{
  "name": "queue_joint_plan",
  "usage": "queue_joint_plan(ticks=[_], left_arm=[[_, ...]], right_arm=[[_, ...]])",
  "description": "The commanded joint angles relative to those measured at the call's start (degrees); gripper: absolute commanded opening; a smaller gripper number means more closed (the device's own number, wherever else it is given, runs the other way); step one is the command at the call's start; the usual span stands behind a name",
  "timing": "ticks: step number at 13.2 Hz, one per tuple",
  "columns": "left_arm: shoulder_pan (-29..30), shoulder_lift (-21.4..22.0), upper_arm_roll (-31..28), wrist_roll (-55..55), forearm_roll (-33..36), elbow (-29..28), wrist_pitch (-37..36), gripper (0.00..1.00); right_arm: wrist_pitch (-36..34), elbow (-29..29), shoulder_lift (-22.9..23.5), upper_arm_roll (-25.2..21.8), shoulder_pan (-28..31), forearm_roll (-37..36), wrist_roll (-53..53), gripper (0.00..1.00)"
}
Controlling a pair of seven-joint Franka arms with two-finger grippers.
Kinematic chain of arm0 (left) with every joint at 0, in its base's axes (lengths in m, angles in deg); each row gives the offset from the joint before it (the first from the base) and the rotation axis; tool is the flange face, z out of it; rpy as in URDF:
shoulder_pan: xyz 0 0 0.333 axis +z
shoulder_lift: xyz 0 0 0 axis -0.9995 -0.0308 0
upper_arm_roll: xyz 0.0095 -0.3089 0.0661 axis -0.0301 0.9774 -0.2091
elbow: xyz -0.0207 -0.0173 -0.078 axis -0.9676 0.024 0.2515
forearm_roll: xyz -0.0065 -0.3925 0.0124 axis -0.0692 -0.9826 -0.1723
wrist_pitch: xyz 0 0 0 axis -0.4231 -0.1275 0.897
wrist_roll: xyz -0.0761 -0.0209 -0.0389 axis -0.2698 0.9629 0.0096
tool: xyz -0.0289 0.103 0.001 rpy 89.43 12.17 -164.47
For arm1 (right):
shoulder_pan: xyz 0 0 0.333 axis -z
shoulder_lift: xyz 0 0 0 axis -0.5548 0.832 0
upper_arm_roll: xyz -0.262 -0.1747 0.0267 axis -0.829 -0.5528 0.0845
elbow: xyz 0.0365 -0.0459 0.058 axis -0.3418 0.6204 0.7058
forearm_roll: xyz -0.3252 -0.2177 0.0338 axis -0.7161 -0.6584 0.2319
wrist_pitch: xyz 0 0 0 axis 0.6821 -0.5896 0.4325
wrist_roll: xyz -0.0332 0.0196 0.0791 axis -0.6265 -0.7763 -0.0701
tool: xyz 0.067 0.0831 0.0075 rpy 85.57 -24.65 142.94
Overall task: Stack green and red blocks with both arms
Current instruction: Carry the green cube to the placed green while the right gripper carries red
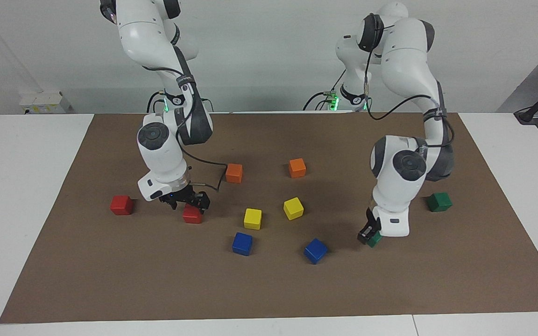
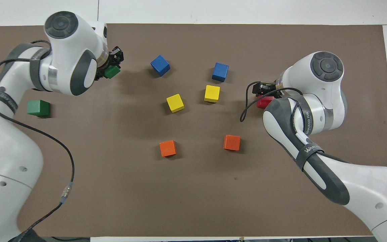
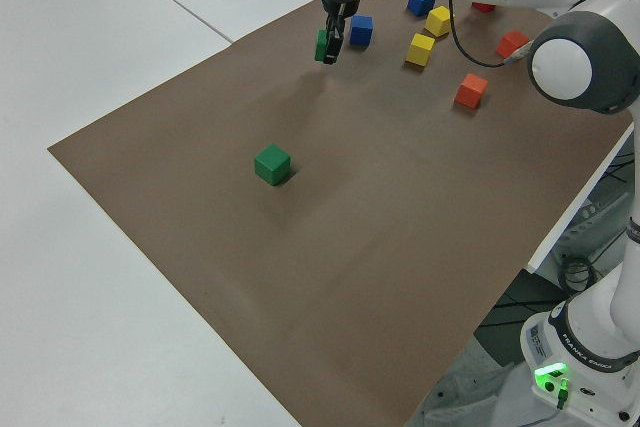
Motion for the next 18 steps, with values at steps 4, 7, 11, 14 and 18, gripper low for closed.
queue_joint_plan(ticks=[4,7,11,14,18], left_arm=[[12.6,14.6,0.3,39.2,0.4,-14.1,-2.6,0.00],[18.7,15.5,0.3,54.3,0.4,-16.9,-0.5,0.00],[22.5,18.8,0.4,58.4,0.3,-27.9,10.7,0.00],[24.3,20.0,0.3,58.4,-3.5,-32.3,13.9,0.00],[24.4,20.7,0.2,57.8,-8.2,-35.1,15.0,0.00]], right_arm=[[3.2,1.2,0.7,0.1,-0.2,-0.2,-2.0,1.00],[8.9,5.5,0.8,0.0,-0.2,-0.2,-2.0,1.00],[7.8,5.8,0.5,0.0,-1.5,-0.2,-2.0,0.70],[3.9,3.9,0.0,0.0,-0.5,-0.2,-0.9,0.02],[-7.0,-2.2,-2.5,-0.4,3.1,-0.5,7.2,0.00]])
